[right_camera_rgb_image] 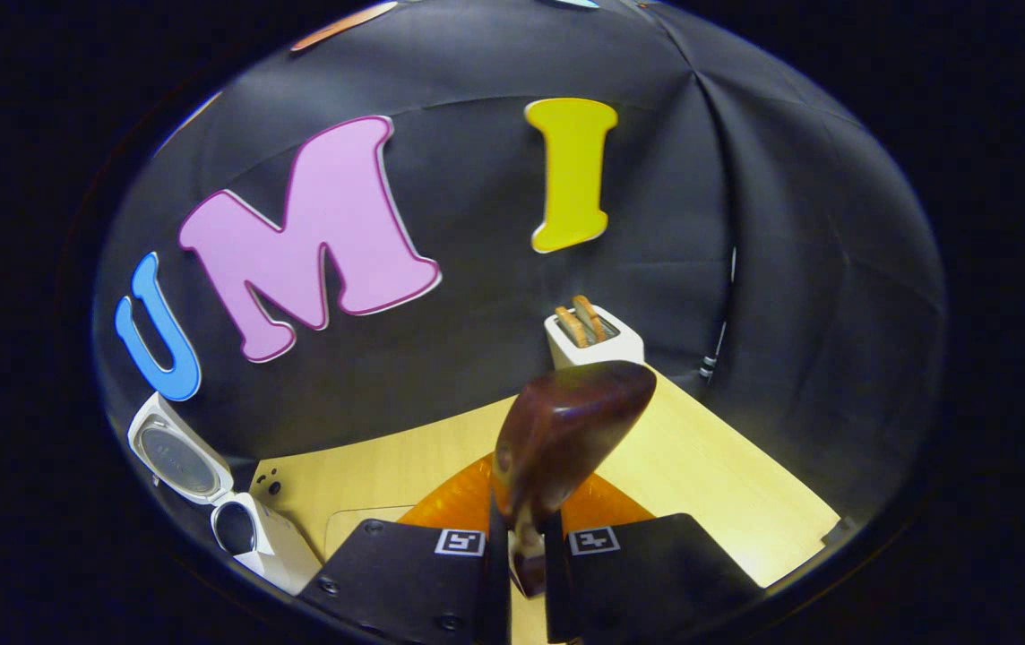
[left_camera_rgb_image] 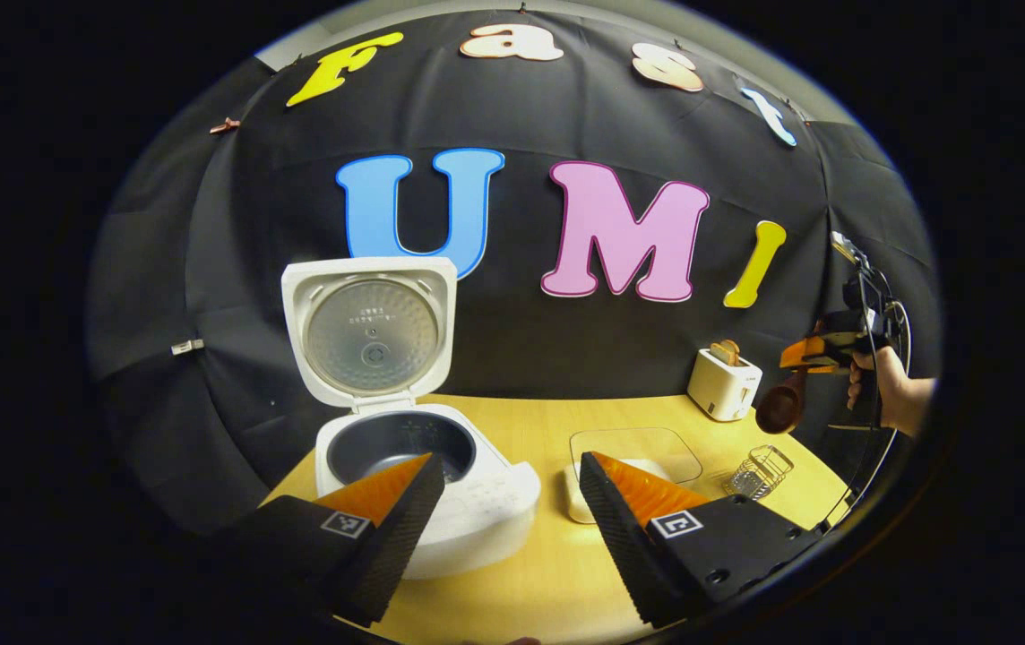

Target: Close the left gripper, press the button to open the rice cooker; take a wooden spoon from the chopstick holder with the right hand, scoop a spoonful of rice and pour it into the rice cooker, then put the wooden spoon back into the chopstick holder.

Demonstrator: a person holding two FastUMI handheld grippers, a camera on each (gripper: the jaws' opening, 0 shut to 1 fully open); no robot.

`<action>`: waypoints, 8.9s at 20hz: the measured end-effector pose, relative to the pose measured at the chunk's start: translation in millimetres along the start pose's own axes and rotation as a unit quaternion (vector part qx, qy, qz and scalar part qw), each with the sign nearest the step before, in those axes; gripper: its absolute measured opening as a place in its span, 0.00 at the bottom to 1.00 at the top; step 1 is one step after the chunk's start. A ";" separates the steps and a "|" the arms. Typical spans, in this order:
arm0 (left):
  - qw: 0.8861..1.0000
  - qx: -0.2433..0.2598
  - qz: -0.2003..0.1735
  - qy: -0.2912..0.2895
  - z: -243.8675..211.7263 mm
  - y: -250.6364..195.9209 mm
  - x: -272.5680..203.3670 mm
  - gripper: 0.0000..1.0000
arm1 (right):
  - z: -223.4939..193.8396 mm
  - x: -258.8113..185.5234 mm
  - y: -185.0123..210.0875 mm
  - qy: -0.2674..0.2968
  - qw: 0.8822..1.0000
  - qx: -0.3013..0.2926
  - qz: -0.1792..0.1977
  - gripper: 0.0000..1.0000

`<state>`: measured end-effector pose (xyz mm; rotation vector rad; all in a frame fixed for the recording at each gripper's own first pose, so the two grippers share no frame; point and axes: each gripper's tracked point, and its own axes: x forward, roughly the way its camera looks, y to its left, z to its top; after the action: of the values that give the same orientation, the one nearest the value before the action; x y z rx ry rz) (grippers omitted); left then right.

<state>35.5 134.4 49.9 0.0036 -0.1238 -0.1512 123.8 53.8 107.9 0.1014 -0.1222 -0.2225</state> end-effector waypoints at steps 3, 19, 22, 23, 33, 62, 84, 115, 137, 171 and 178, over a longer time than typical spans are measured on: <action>1.000 -0.024 -0.008 0.005 -1.0 14.9 -3.8 0.98 | -18.8 4.6 47.1 0.009 1.000 -0.013 0.020 0.19; 0.999 0.003 -0.013 0.032 -21.9 25.7 15.1 0.95 | -177.5 110.8 133.7 0.062 0.986 -0.145 0.048 0.19; 0.999 -0.008 -0.015 0.041 -30.3 28.6 18.4 0.95 | -184.3 114.6 140.5 0.060 0.987 -0.142 0.048 0.19; 0.999 -0.018 -0.014 0.043 -31.5 29.8 18.2 0.95 | -189.4 112.8 143.7 0.066 0.987 -0.134 0.049 0.19; 0.999 -0.027 0.007 0.039 -29.1 45.5 18.5 0.95 | -222.1 81.4 200.4 0.127 0.985 -0.062 0.102 0.19; 1.000 -0.009 0.018 0.013 -9.6 41.1 -0.7 0.95 | -137.7 43.3 165.1 0.121 0.980 0.125 0.101 0.19; 0.998 -0.033 0.054 -0.009 5.7 81.3 -32.3 0.95 | -66.9 -10.0 336.7 0.122 0.952 0.150 0.238 0.19; 0.983 -0.086 0.165 -0.001 -23.0 190.6 -40.7 0.95 | -217.7 -69.9 500.0 -0.008 0.832 -0.368 0.414 0.19; 0.984 -0.061 0.162 -0.027 -6.7 164.9 -43.6 0.95 | -127.9 -79.7 449.3 0.073 0.901 -0.151 0.400 0.19; 0.998 -0.007 0.047 0.036 -11.9 -127.3 5.2 0.95 | -69.0 49.4 -112.7 0.070 0.996 -0.042 0.043 0.19; 0.997 -0.001 0.069 0.025 2.4 -111.6 3.0 0.95 | -125.7 62.0 -130.1 0.127 0.992 0.000 0.010 0.19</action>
<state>21.4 23.6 51.2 -0.0040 -0.0739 -0.0135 172.6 -75.5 -24.2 0.1271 0.1311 -0.1881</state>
